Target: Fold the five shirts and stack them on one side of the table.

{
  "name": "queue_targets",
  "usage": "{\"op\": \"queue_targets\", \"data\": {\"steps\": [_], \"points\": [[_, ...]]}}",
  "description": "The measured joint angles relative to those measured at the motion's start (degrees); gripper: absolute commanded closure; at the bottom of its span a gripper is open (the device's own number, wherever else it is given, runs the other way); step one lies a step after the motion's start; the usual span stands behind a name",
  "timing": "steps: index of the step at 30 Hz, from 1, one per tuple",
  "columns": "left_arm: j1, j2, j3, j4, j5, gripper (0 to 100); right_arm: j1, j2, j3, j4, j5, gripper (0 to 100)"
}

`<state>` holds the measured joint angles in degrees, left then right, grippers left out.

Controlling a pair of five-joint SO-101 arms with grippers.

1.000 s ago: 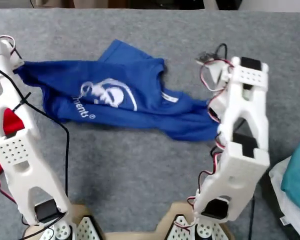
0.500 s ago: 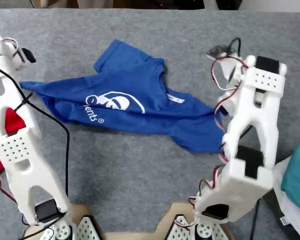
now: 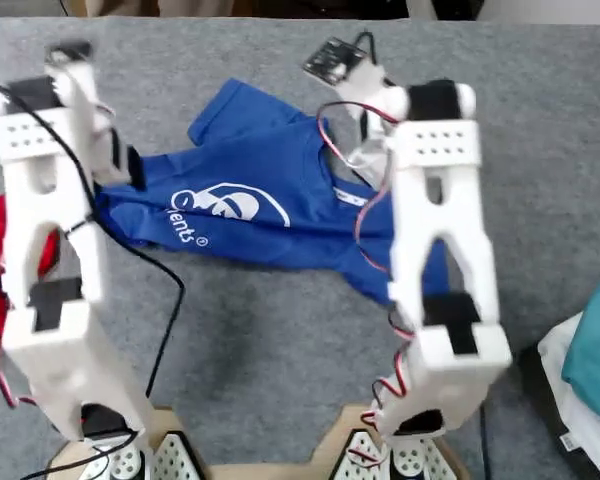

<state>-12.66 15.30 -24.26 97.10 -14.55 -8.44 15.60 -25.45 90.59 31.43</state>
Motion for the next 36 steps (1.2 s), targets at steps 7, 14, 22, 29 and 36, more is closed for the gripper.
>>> {"op": "queue_targets", "data": {"steps": [7, 14, 22, 29, 36], "points": [[4.31, -14.42, 34.55, -16.97, 4.75, 78, -4.13, 19.16, -19.34, 0.09, -0.79, 73.2], [4.4, -17.93, 50.9, -33.85, 12.84, 78, -6.59, 38.33, -38.77, -0.18, -0.79, 73.2], [4.4, -15.47, 51.96, -46.77, 23.47, 79, -6.95, 57.85, -57.23, -4.22, -0.88, 73.4], [4.4, -9.67, 51.96, -49.67, 26.73, 79, -6.42, 63.74, -62.68, -9.41, 0.18, 73.7], [4.4, -5.27, 48.0, -49.67, 27.87, 79, -6.15, 64.97, -62.68, -13.1, 5.8, 99.8]]}}
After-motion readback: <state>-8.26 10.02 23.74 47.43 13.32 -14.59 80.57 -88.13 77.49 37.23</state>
